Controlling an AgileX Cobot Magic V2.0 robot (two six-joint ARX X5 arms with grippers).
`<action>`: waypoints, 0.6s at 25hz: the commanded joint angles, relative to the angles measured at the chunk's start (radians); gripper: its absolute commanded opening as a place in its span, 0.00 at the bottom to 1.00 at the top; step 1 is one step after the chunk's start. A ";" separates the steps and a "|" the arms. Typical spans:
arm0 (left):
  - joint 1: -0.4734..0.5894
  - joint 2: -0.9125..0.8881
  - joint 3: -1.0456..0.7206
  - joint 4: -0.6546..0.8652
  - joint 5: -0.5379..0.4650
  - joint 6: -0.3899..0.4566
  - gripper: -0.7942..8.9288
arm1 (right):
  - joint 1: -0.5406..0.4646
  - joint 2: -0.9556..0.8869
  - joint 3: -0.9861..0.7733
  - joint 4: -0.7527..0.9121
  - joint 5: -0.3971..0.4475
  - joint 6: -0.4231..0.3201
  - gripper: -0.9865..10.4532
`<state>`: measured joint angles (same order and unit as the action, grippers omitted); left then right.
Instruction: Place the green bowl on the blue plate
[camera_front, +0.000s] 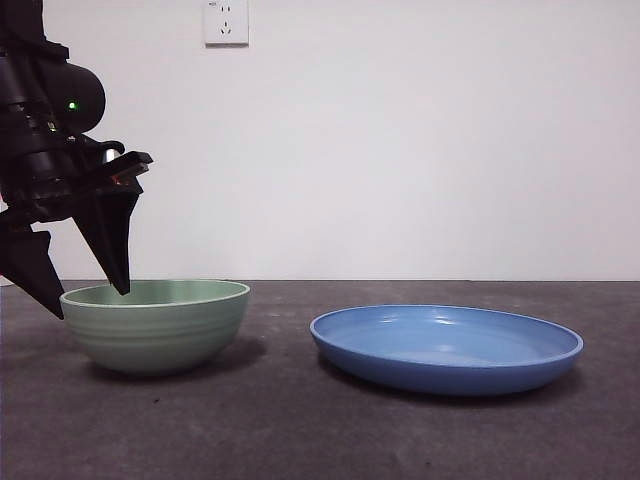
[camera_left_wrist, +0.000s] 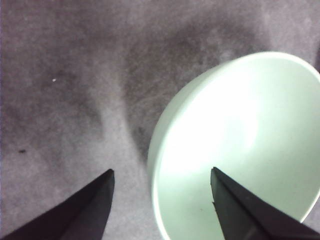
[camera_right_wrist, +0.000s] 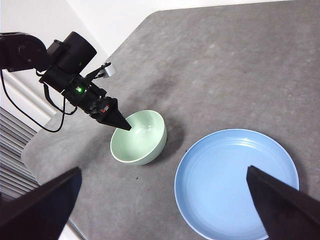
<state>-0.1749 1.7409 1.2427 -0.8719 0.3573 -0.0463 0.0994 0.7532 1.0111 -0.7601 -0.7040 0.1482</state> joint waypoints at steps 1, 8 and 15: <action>-0.003 0.019 0.019 -0.011 -0.003 0.009 0.36 | 0.004 0.003 0.017 0.005 -0.002 -0.012 0.56; -0.003 0.020 0.019 -0.025 -0.003 0.037 0.19 | 0.004 0.003 0.016 0.004 -0.002 -0.011 0.56; -0.003 0.019 0.020 -0.023 -0.003 0.038 0.09 | 0.004 0.003 0.017 0.004 -0.002 -0.011 0.56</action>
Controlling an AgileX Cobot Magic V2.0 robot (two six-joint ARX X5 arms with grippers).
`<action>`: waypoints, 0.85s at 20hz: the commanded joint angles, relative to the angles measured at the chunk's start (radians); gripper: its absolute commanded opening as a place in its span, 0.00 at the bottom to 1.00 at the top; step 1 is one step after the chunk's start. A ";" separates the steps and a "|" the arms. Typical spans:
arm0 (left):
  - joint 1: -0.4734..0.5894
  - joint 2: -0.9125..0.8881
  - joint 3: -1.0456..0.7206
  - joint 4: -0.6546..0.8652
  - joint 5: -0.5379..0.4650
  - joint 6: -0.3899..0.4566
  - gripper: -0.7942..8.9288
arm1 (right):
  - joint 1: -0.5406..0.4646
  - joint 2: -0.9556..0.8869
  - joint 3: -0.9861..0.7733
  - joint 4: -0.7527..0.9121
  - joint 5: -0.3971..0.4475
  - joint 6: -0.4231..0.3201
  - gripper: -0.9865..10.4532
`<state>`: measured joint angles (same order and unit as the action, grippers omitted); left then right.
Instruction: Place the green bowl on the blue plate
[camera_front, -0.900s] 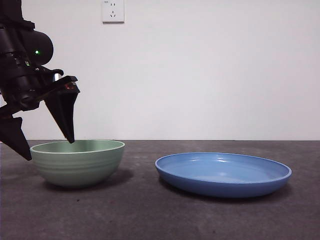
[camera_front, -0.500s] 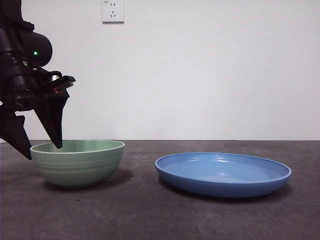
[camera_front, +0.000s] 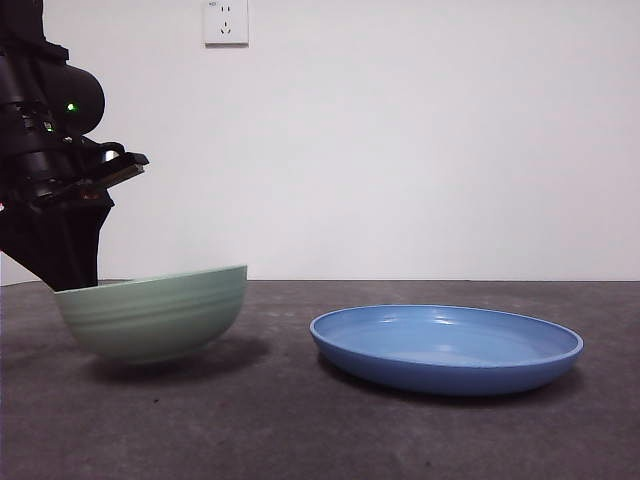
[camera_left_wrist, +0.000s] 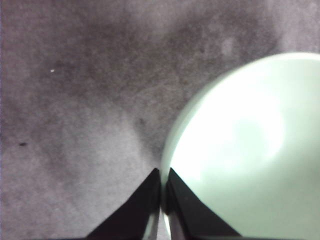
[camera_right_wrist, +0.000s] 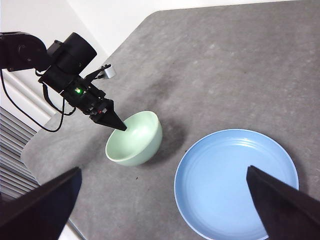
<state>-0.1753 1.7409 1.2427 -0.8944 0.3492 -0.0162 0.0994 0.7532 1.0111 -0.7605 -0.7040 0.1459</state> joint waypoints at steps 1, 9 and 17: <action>-0.003 0.019 0.023 -0.006 0.005 0.002 0.09 | 0.004 0.003 0.017 0.004 -0.002 -0.009 0.56; -0.108 0.019 0.125 -0.055 -0.074 -0.114 0.09 | 0.004 0.003 0.017 0.004 -0.002 -0.008 0.56; -0.313 0.140 0.396 -0.075 -0.125 -0.187 0.09 | 0.004 0.003 0.016 0.004 -0.002 -0.008 0.56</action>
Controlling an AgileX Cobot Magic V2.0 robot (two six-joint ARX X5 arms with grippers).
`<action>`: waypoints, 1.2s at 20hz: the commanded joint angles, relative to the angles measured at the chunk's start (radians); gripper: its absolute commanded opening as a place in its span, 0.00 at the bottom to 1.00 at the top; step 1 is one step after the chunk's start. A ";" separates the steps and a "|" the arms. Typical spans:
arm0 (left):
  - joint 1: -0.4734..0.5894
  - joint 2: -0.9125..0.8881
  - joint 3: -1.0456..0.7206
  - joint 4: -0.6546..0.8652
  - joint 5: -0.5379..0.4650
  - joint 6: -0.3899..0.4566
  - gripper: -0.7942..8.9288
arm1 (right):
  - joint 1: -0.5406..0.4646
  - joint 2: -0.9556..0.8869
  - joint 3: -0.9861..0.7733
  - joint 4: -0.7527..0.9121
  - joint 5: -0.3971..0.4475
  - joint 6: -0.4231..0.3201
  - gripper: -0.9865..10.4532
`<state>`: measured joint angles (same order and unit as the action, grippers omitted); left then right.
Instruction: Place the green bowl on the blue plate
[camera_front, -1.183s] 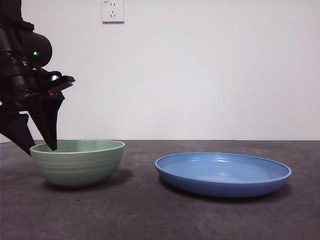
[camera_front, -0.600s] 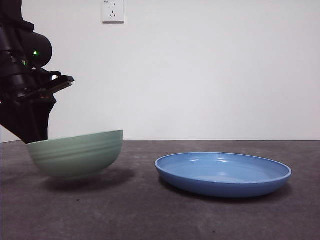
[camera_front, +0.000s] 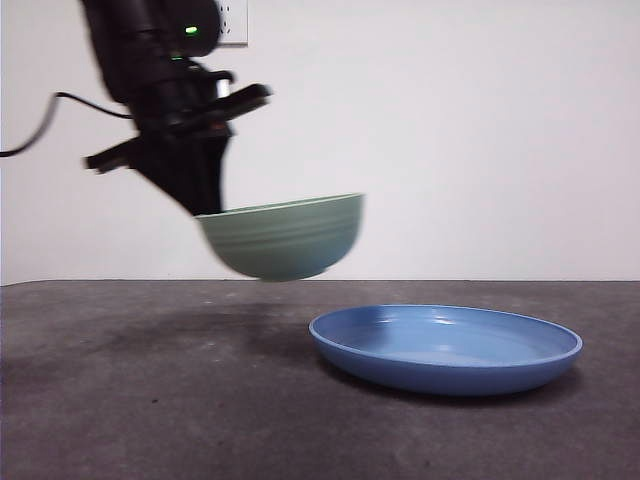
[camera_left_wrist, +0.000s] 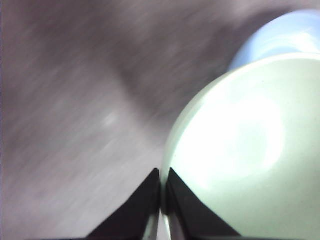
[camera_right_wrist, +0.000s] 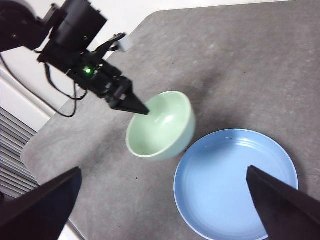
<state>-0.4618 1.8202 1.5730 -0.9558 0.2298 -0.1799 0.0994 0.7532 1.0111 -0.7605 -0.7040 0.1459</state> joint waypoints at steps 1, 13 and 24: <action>-0.048 0.100 0.114 -0.029 -0.006 -0.024 0.09 | 0.004 0.003 0.017 0.004 -0.002 -0.008 0.56; -0.254 0.409 0.463 -0.124 -0.111 -0.046 0.09 | 0.004 0.003 0.017 0.004 -0.002 -0.008 0.56; -0.278 0.434 0.463 -0.135 -0.185 -0.035 0.09 | 0.004 0.003 0.017 0.004 -0.002 -0.009 0.56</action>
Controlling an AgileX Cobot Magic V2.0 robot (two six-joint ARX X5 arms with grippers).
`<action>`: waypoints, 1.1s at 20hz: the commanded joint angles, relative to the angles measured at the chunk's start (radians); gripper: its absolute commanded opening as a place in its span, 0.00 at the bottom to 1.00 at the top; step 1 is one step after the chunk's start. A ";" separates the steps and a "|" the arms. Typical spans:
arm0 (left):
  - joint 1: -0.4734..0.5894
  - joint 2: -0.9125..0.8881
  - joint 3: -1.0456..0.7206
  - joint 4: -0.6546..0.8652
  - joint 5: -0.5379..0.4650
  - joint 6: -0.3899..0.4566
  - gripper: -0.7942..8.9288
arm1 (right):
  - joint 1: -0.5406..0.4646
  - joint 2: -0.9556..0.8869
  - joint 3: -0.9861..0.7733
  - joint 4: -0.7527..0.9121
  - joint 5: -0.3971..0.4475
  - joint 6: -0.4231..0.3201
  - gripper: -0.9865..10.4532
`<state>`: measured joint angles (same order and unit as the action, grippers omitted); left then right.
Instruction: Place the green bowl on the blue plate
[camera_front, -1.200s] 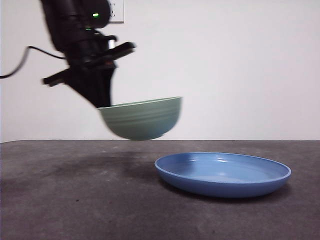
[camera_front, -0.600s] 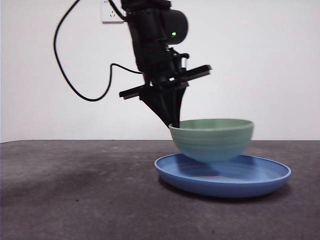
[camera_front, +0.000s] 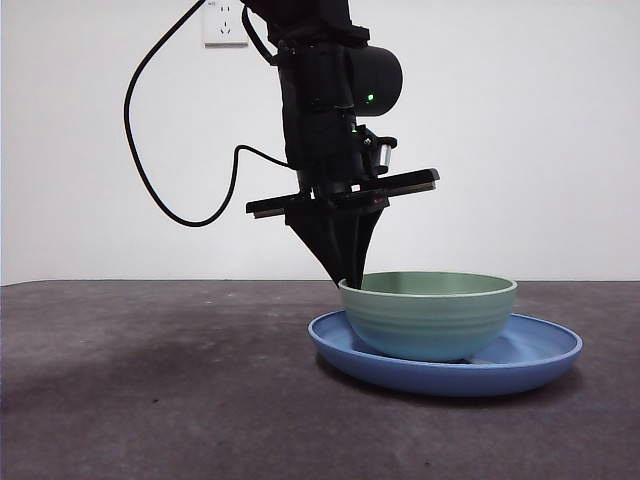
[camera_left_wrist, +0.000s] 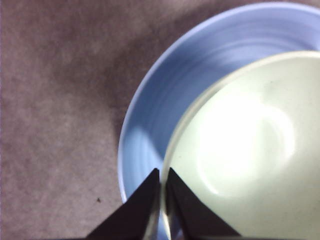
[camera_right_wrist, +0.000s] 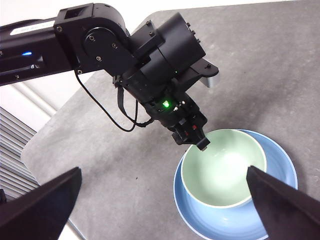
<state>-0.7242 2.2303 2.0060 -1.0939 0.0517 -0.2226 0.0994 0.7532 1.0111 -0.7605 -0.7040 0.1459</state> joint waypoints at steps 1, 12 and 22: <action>-0.016 0.024 0.030 0.005 -0.006 0.008 0.12 | 0.004 0.003 0.016 0.004 -0.002 -0.009 0.56; -0.014 -0.092 0.032 -0.011 -0.001 0.027 0.62 | 0.004 0.003 0.017 0.004 -0.002 -0.009 0.56; -0.013 -0.450 0.027 -0.198 -0.001 0.145 0.69 | 0.004 0.003 0.017 0.003 -0.002 -0.029 0.56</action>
<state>-0.7288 1.7844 2.0106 -1.2964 0.0513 -0.1036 0.0994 0.7532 1.0111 -0.7605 -0.7040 0.1303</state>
